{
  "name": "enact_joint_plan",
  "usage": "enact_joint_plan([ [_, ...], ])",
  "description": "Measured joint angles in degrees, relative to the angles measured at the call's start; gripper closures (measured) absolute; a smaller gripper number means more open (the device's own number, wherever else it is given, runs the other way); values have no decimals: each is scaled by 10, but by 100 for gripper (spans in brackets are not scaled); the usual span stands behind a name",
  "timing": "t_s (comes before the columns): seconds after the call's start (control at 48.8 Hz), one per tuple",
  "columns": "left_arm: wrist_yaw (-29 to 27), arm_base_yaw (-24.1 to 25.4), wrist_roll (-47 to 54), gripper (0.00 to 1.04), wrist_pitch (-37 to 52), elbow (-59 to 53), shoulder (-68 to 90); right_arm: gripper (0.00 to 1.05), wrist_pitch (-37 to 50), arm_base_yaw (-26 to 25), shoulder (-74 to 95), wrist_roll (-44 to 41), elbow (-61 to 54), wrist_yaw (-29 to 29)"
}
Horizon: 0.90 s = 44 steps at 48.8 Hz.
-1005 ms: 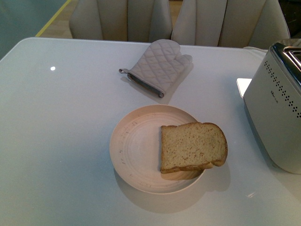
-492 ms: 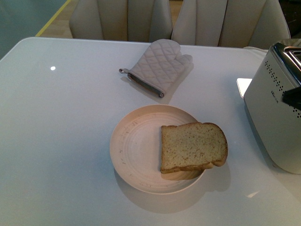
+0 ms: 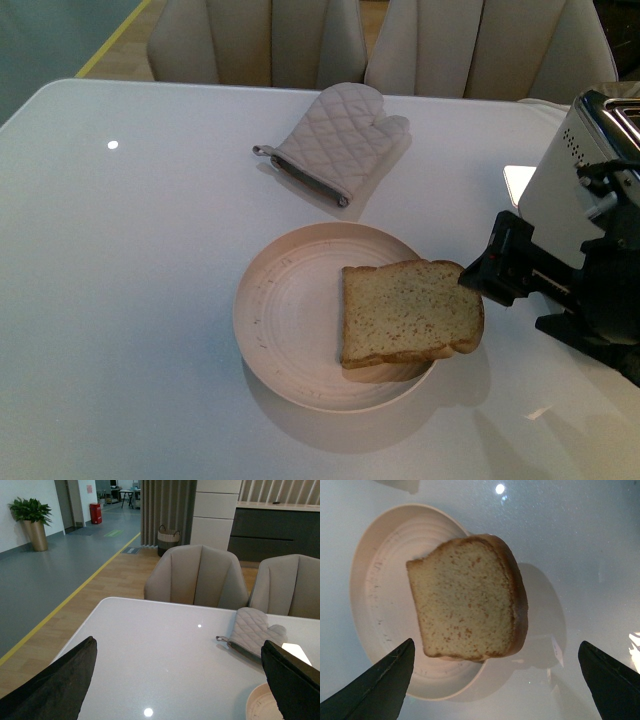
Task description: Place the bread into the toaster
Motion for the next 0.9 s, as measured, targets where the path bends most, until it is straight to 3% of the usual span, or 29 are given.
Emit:
enact_joint_plan([
  [0.595, 0, 0, 0, 7, 0, 0, 0, 10, 33, 19, 177, 57, 111, -43],
  [0.718, 0, 0, 0, 7, 0, 0, 0, 37, 35, 22, 190, 66, 123, -43],
  [0.902, 0, 0, 0, 7, 0, 0, 0, 68, 65, 18, 171, 83, 105, -57],
])
